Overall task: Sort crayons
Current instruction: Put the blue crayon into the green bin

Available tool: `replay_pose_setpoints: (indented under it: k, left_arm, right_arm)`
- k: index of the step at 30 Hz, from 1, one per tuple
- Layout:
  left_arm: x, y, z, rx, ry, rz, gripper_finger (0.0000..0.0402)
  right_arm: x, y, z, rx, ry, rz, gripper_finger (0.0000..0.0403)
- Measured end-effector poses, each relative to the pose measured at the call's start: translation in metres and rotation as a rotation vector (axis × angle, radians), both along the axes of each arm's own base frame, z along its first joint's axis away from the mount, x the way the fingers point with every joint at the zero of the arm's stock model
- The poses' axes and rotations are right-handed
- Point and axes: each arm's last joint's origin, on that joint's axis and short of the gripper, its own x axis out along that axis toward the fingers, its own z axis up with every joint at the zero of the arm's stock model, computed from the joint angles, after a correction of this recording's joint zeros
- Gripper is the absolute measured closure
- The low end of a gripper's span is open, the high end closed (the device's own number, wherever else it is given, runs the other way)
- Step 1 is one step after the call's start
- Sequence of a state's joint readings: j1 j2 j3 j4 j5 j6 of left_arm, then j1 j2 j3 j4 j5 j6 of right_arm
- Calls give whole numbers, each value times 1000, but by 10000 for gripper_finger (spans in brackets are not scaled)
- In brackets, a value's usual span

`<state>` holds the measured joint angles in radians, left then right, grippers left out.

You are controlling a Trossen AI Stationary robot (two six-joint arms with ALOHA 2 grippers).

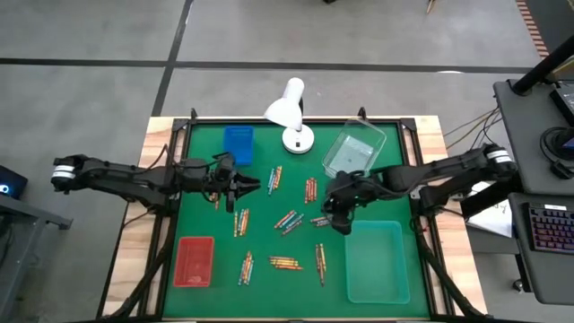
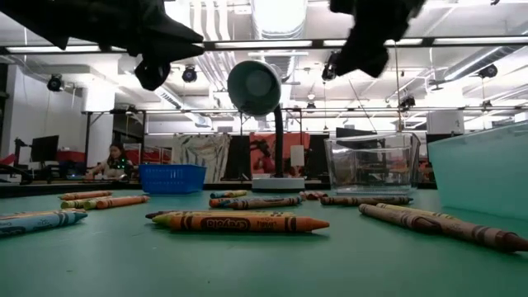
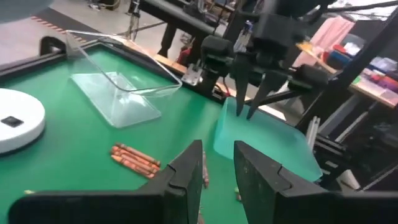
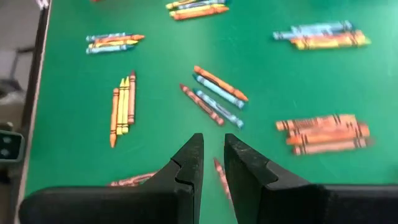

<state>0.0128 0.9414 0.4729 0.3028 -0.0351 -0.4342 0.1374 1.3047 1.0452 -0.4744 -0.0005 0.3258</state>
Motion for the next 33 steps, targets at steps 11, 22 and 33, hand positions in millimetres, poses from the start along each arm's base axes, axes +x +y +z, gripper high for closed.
replay_pose_setpoints:
  k: [11, 22, 33]
  left_arm:
    - [0, -9, 14, 23, -149, -47, 327]
    - [-9, -27, 23, 52, -196, -51, 377]
    - [-17, -52, 26, 105, -213, -111, 398]
  right_arm:
    - [58, 8, 0, -159, 78, 169, 349]
    - [95, 11, -26, -291, 143, 234, 349]
    - [110, 12, -57, -346, 220, 232, 349]
